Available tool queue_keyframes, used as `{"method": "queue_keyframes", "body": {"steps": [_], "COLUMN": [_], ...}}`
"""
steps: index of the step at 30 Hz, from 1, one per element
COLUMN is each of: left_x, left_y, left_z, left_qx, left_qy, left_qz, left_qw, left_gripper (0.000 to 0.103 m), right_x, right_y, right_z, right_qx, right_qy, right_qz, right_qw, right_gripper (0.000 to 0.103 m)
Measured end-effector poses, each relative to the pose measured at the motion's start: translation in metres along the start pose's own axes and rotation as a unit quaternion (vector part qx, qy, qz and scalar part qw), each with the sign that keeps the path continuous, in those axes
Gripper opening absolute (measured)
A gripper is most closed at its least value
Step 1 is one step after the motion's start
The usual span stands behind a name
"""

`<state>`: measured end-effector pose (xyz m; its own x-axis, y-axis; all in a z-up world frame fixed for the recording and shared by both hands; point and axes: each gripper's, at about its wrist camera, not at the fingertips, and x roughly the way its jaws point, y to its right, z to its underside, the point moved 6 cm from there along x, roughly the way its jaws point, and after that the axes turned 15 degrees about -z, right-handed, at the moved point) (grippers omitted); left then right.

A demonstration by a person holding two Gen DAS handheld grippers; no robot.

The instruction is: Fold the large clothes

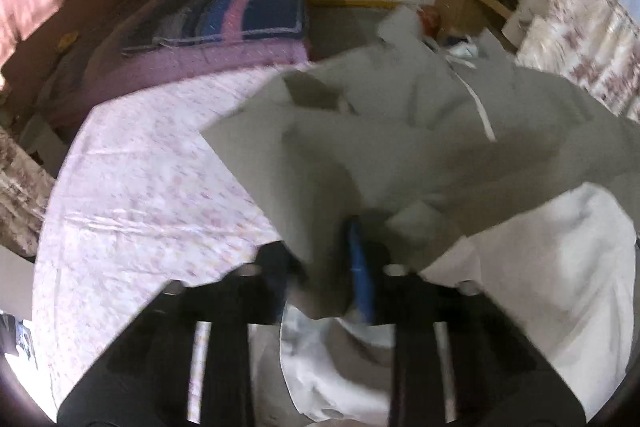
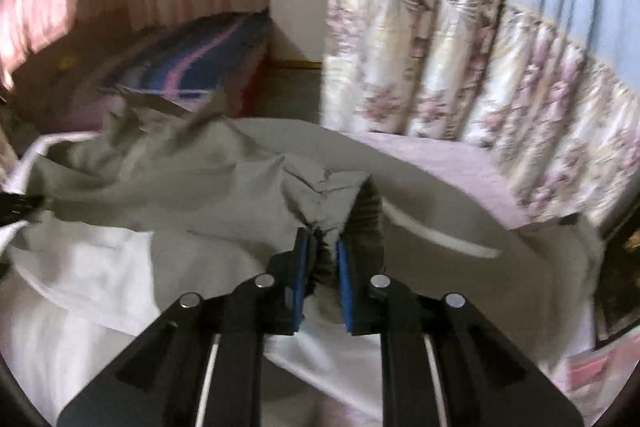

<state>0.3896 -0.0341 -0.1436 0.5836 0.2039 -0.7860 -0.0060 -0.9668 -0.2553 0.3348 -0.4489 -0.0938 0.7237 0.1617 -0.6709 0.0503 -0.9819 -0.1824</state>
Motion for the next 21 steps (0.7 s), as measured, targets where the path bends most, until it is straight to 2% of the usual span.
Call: {"method": "queue_keyframes", "body": {"steps": [2, 4, 5, 6, 9, 11, 13, 15, 16, 17, 18, 19, 20, 21], "left_x": [0.0, 0.007, 0.01, 0.013, 0.015, 0.016, 0.013, 0.005, -0.001, -0.009, -0.02, -0.035, -0.049, -0.061], "left_y": [-0.023, -0.04, -0.042, -0.04, -0.023, -0.015, -0.013, -0.017, -0.02, -0.023, -0.024, -0.028, -0.03, -0.033], "left_z": [-0.006, -0.008, -0.008, -0.006, 0.001, 0.003, 0.002, 0.002, 0.002, 0.001, 0.002, 0.0, 0.0, 0.0], "left_qx": [-0.03, -0.036, -0.028, -0.014, 0.034, 0.044, 0.04, 0.033, 0.031, 0.029, 0.025, 0.017, 0.009, 0.001], "left_qy": [0.005, 0.0, 0.003, 0.009, 0.038, 0.049, 0.049, 0.042, 0.043, 0.045, 0.053, 0.071, 0.087, 0.103], "left_qz": [-0.002, 0.011, 0.007, -0.001, -0.046, -0.067, -0.073, -0.083, -0.092, -0.099, -0.101, -0.103, -0.109, -0.115], "left_qw": [0.9995, 0.9993, 0.9996, 0.9999, 0.9977, 0.9956, 0.9953, 0.9951, 0.9944, 0.9936, 0.9931, 0.992, 0.9902, 0.988], "left_gripper": [0.011, 0.01, 0.011, 0.011, 0.012, 0.015, 0.017, 0.025, 0.034, 0.053, 0.065, 0.089, 0.1, 0.1], "right_x": [0.006, 0.019, 0.027, 0.037, 0.062, 0.073, 0.073, 0.063, 0.053, 0.038, 0.023, 0.007, -0.014, -0.037], "right_y": [-0.008, -0.021, -0.025, -0.027, -0.027, -0.022, -0.018, -0.02, -0.022, -0.022, -0.021, -0.02, -0.017, -0.009], "right_z": [-0.003, -0.002, -0.001, 0.002, 0.013, 0.021, 0.021, 0.017, 0.013, 0.009, 0.004, 0.0, -0.006, -0.012], "right_qx": [0.017, 0.01, -0.004, -0.029, -0.099, -0.104, -0.101, -0.092, -0.087, -0.075, -0.066, -0.061, -0.059, -0.063], "right_qy": [-0.002, -0.012, -0.021, -0.034, -0.063, -0.073, -0.076, -0.071, -0.062, -0.051, -0.037, -0.021, -0.001, 0.018], "right_qz": [-0.041, -0.048, -0.032, 0.005, 0.09, 0.106, 0.105, 0.082, 0.065, 0.047, 0.035, 0.024, 0.02, 0.036], "right_qw": [0.999, 0.999, 0.999, 0.999, 0.989, 0.986, 0.986, 0.99, 0.992, 0.995, 0.997, 0.998, 0.998, 0.997], "right_gripper": [0.015, 0.015, 0.014, 0.014, 0.015, 0.019, 0.021, 0.022, 0.027, 0.041, 0.052, 0.07, 0.079, 0.082]}}
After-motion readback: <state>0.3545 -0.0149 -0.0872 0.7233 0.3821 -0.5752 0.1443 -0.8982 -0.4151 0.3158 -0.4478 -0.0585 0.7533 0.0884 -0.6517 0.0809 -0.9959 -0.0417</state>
